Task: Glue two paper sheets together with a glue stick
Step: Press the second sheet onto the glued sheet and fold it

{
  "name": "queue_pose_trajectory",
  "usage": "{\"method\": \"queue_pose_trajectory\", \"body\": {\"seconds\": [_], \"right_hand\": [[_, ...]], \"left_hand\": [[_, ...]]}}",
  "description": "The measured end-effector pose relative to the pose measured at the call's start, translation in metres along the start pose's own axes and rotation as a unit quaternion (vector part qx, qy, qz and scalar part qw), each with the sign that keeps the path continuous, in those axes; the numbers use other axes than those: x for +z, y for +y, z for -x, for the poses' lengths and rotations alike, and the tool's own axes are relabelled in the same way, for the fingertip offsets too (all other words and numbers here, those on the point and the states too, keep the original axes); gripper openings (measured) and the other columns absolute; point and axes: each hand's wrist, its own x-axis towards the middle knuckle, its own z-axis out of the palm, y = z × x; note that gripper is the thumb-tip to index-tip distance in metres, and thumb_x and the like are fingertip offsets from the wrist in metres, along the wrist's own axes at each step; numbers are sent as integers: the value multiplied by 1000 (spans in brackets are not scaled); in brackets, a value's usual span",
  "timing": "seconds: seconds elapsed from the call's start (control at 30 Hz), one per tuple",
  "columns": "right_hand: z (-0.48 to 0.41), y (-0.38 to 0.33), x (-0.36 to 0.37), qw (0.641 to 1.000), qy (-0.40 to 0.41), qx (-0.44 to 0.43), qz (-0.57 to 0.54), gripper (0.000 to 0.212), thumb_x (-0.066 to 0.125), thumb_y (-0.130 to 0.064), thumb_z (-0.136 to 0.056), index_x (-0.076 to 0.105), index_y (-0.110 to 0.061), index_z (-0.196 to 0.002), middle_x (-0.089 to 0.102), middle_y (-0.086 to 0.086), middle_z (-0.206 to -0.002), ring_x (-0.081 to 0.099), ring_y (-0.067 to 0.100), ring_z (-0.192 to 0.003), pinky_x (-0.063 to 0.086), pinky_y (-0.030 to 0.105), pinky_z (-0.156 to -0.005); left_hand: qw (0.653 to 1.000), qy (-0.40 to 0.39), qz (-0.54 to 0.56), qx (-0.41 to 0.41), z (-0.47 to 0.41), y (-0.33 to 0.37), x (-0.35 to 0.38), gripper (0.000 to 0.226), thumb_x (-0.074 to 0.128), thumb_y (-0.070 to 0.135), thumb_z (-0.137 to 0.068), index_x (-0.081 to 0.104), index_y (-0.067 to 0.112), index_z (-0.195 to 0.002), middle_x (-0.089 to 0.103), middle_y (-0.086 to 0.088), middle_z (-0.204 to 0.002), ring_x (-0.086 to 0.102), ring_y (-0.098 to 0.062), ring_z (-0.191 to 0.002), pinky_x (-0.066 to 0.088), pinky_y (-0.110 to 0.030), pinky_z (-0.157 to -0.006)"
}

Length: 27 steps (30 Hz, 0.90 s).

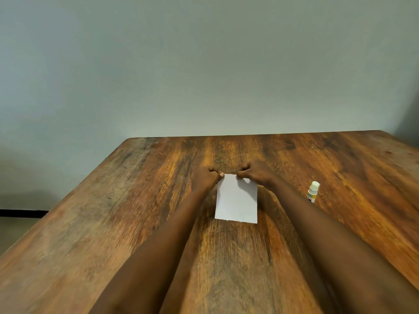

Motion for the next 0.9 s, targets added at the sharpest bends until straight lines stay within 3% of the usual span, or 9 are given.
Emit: {"method": "queue_pose_trajectory", "body": {"seconds": [0.1,0.2,0.3,0.43,0.57,0.73,0.8,0.9], "right_hand": [[3,0,1,1000,7,-1,3,23,62,-11,-82,68,12,-80,57,17,-73,46,13,-62,32,24,-54],[4,-3,2,1000,7,-3,-4,23,62,-8,-80,66,15,-81,56,29,-77,47,16,-63,33,26,-55],[5,-6,2,1000,-6,-3,-3,21,63,-12,-81,70,8,-83,63,21,-82,50,14,-65,36,28,-59],[6,-7,2,1000,-10,2,-4,27,64,-14,-82,68,12,-88,66,29,-97,52,21,-74,38,32,-65],[8,-7,3,1000,-14,-2,-14,29,64,-13,-81,65,16,-87,63,34,-97,49,22,-72,35,31,-63],[10,-4,-1,999,-15,6,-36,38,64,-9,-80,55,26,-91,56,41,-90,44,22,-75,33,34,-65],[10,-4,-1,999,-16,11,-30,33,64,-10,-81,58,23,-79,49,29,-75,41,24,-73,31,33,-61],[10,-4,-2,999,-11,7,-34,19,63,-8,-82,64,9,-74,49,16,-74,42,25,-73,31,32,-59]], "left_hand": [[1000,-11,-23,12,0,1,1,14,56,6,-86,69,2,-81,62,-10,-81,54,-22,-79,41,-33,-70],[998,-43,-28,25,1,5,2,10,59,11,-86,65,6,-92,60,-6,-89,52,-19,-84,40,-30,-71],[995,-64,-62,38,1,8,5,15,63,20,-87,66,5,-89,60,-6,-84,50,-18,-78,36,-25,-61],[995,-52,-77,29,1,5,5,21,62,16,-88,69,-3,-88,66,-17,-86,53,-21,-78,39,-32,-68],[995,-44,-84,27,2,5,4,21,60,13,-88,70,-5,-86,64,-12,-80,54,-22,-76,39,-33,-67],[995,-38,-94,15,2,3,1,22,59,16,-90,71,-2,-90,67,-15,-89,54,-21,-79,39,-33,-68],[994,-33,-99,13,2,3,1,22,59,17,-89,71,-2,-89,68,-15,-89,54,-21,-78,38,-32,-68],[996,-18,-90,7,3,2,-1,21,57,14,-89,71,-3,-89,69,-19,-92,53,-21,-78,37,-32,-68]]}}
